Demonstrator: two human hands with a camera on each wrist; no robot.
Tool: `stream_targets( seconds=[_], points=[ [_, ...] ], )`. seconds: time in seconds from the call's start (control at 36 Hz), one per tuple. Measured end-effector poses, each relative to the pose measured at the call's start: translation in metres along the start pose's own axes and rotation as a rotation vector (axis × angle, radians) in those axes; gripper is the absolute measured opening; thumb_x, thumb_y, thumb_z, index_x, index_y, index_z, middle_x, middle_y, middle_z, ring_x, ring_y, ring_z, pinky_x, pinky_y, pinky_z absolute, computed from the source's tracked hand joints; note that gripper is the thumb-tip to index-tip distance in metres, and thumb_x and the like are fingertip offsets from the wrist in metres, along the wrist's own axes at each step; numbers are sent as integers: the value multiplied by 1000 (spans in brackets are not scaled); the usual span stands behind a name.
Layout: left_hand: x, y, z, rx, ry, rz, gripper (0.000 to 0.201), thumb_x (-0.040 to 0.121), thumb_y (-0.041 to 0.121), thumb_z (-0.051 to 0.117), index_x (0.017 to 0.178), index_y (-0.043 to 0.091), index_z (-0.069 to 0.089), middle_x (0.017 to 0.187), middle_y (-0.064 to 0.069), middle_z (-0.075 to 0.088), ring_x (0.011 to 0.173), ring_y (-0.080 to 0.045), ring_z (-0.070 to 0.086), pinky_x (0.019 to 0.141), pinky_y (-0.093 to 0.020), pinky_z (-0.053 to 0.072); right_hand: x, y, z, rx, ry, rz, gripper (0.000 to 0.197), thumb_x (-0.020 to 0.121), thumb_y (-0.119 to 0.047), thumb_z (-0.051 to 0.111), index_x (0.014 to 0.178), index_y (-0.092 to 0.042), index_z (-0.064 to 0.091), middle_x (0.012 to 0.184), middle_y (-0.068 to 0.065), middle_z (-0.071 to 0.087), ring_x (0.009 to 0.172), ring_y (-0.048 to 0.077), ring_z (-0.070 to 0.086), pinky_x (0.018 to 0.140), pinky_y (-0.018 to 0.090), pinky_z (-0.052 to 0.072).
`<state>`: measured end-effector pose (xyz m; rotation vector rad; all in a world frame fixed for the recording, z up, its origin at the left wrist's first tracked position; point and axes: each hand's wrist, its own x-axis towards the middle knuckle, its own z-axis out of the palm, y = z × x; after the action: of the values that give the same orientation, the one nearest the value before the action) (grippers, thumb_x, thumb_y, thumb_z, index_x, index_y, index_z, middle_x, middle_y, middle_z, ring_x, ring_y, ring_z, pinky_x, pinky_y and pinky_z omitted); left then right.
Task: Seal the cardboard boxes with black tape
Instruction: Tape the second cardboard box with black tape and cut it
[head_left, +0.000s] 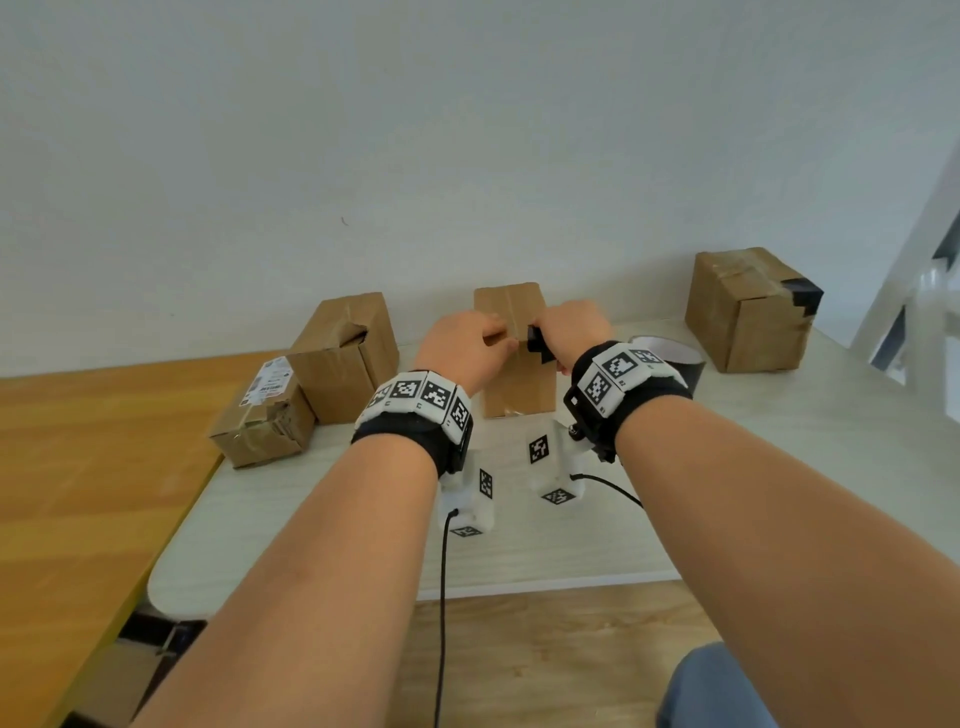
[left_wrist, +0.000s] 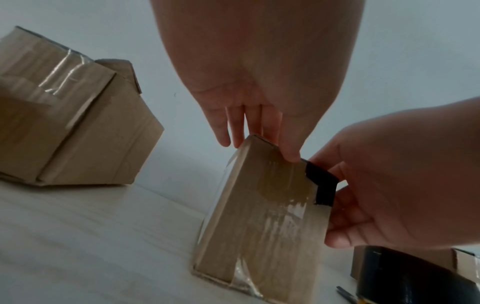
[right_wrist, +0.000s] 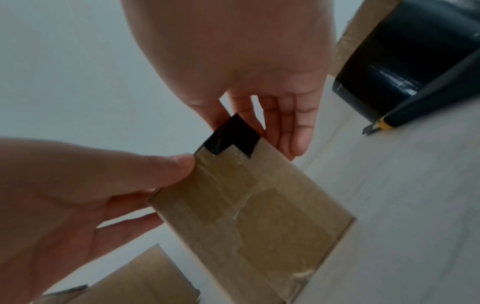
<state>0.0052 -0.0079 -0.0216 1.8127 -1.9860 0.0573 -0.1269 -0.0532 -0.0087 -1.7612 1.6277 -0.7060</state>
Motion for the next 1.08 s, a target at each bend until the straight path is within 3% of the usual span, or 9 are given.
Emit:
stream_targets(
  seconds=[0.08,0.17,0.28,0.33,0.42,0.61,0.75,1.0,1.08],
  points=[
    [-1,3,-2,6,12,9,36,97,32,46,117,10,65,128,-4,60,119,-21,53,98,-32,37,-5,1,-3,-171,9,-75,26,94,-4,48,118,0,59,111,15,64,101,30,62,76,31,45],
    [-3,6,-3,-8,20,4,35,96,31,47,114,6,65,120,-8,63,113,-24,56,94,-35,41,-8,2,-4,-90,-17,-46,28,94,-7,50,121,0,57,114,16,64,105,30,62,82,32,48],
    [-3,6,-1,-12,38,-4,32,95,30,48,110,8,66,115,-5,64,109,-23,57,92,-36,44,-1,16,-3,72,-36,-78,22,93,-18,54,108,-3,61,103,18,65,89,28,67,85,38,56],
    [-3,6,0,-7,29,0,30,95,30,48,104,7,66,106,-6,65,102,-24,58,88,-37,45,0,25,-4,148,-47,-65,34,87,-39,62,86,-6,61,92,16,69,77,24,65,85,41,57],
    [1,4,1,25,11,6,28,94,30,47,84,9,62,81,-1,57,81,-22,56,72,-32,44,0,37,-8,171,-70,-110,51,78,-52,69,89,-3,68,90,15,73,75,20,65,86,40,57],
    [4,0,0,55,-5,37,27,95,30,46,80,11,58,76,1,52,73,-18,48,65,-27,31,2,49,-16,230,-147,-155,10,80,-34,74,76,-25,75,86,6,75,85,17,72,86,35,57],
    [4,0,1,52,4,45,27,95,30,47,81,11,59,77,2,53,75,-17,49,66,-28,33,3,47,-21,278,-226,-115,21,87,-13,68,106,-4,71,88,9,72,75,11,69,78,22,58],
    [4,-1,3,15,20,35,32,94,30,47,83,4,62,88,-6,59,89,-23,54,73,-30,38,-2,38,-20,321,-217,-37,23,91,-7,59,111,1,66,101,15,71,87,20,70,85,30,57],
    [2,3,2,-76,47,-17,25,95,29,48,84,10,59,89,-5,56,84,-20,49,68,-25,35,-3,35,-17,395,-175,-2,28,90,4,54,117,3,62,116,19,66,106,30,66,92,38,54]
  ],
)
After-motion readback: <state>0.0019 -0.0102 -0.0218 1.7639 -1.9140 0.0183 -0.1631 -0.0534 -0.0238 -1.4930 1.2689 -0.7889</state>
